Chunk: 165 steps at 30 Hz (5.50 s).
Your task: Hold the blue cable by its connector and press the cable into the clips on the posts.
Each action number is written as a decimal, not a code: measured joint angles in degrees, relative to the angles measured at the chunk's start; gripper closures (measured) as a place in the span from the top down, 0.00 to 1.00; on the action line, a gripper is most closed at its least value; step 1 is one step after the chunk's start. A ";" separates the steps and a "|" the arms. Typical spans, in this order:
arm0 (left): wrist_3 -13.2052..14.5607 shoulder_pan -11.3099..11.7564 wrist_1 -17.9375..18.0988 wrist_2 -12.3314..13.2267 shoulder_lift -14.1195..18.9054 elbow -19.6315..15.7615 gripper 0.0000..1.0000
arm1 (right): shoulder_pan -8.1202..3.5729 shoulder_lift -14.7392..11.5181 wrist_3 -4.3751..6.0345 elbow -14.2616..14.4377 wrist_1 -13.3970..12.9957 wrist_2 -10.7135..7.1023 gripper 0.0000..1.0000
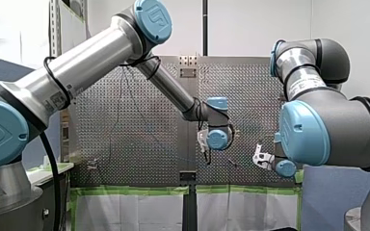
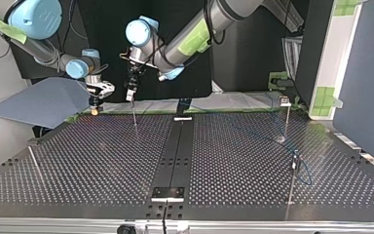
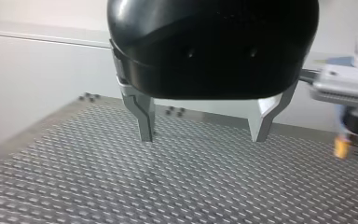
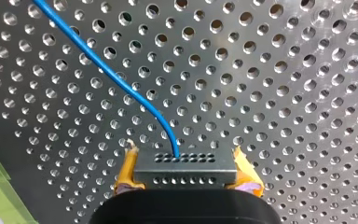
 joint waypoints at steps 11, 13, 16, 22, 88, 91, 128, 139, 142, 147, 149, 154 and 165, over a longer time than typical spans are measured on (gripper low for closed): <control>-2.91 -0.28 2.93 -0.10 6.08 -6.07 1.00 | 0.19 0.00 -0.05 0.00 0.00 -0.23 0.00; -3.56 -0.34 3.53 -0.11 7.01 -7.01 1.00 | 0.20 0.00 -0.06 0.00 0.00 -0.24 0.00; -4.46 -0.41 4.82 -0.42 8.54 -8.55 1.00 | 0.28 0.01 -0.06 -0.01 0.00 -0.23 0.00; -5.18 -0.65 5.59 -2.83 11.56 -11.55 1.00 | 0.38 0.00 -0.08 0.00 0.00 -0.23 0.00; 8.47 8.18 21.13 -3.92 32.16 -45.12 1.00 | 1.87 0.00 0.00 -0.10 -0.11 -0.24 0.00; 8.59 8.41 19.70 -3.96 32.16 -46.63 1.00 | 1.91 0.01 -0.04 -0.10 -0.09 -0.24 0.00; 10.12 11.07 19.05 -0.54 32.16 -63.56 1.00 | 2.73 -15.13 -3.33 3.79 4.92 1.36 0.00; 10.13 11.80 18.83 -0.22 32.16 -64.04 1.00 | 3.80 -17.29 -3.51 3.77 4.92 1.26 0.00; 10.13 11.81 18.82 -0.21 32.16 -64.05 1.00 | 3.81 -17.30 -3.51 3.77 4.92 1.26 0.00; 10.13 11.82 18.82 -0.20 32.16 -64.06 1.00 | 3.82 -17.32 -3.52 3.77 4.92 1.26 0.00; 10.13 11.82 18.82 -0.20 32.16 -64.06 1.00 | 3.82 -17.31 -3.52 3.77 4.92 1.26 0.00; 10.13 11.82 18.82 -0.20 32.16 -64.06 1.00 | 3.82 -17.31 -3.51 3.77 4.91 1.26 0.00; 10.13 11.82 18.82 -0.20 32.16 -64.06 1.00 | 3.82 -17.32 -3.52 3.77 4.92 1.26 0.00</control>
